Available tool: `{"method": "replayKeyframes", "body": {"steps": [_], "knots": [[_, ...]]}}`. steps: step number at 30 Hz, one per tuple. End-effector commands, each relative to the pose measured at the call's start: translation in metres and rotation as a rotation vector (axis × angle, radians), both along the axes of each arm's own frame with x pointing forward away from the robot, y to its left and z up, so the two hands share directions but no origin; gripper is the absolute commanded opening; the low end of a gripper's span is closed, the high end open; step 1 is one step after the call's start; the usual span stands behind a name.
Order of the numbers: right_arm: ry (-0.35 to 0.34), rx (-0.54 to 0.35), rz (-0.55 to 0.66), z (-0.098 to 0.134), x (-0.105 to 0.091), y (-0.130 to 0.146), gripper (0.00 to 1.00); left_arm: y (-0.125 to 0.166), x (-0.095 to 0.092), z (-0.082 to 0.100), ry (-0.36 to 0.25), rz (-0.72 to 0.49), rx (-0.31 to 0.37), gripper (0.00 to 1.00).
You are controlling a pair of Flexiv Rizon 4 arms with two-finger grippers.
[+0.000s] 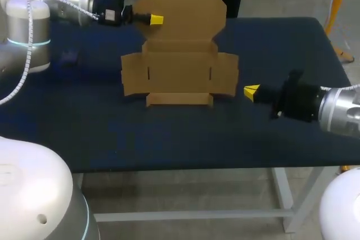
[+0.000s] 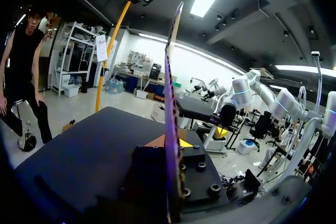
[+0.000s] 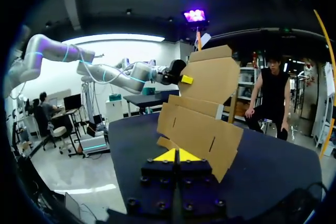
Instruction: Assemble the packaging by folding the flat box into shape, placing the metal phone stand inside, and closing the box properly
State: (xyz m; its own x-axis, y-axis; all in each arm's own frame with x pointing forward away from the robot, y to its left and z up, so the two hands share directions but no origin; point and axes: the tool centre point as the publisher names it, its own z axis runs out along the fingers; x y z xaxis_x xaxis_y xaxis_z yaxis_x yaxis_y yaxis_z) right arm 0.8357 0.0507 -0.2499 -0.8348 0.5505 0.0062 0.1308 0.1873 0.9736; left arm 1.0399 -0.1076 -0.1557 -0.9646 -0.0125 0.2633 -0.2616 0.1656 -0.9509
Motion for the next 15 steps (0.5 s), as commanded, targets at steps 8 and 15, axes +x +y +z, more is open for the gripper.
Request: {"method": "replayKeyframes", "body": {"steps": [8,15], "knots": [[-0.026,0.008,0.033,-0.017,-0.009,0.003,0.00,-0.001,-0.019,0.016,0.043,0.130,0.024,0.00],[-0.046,-0.015,0.038,-0.027,-0.011,0.010,0.00,-0.003,-0.021,0.011,0.047,0.100,0.031,0.00]]}}
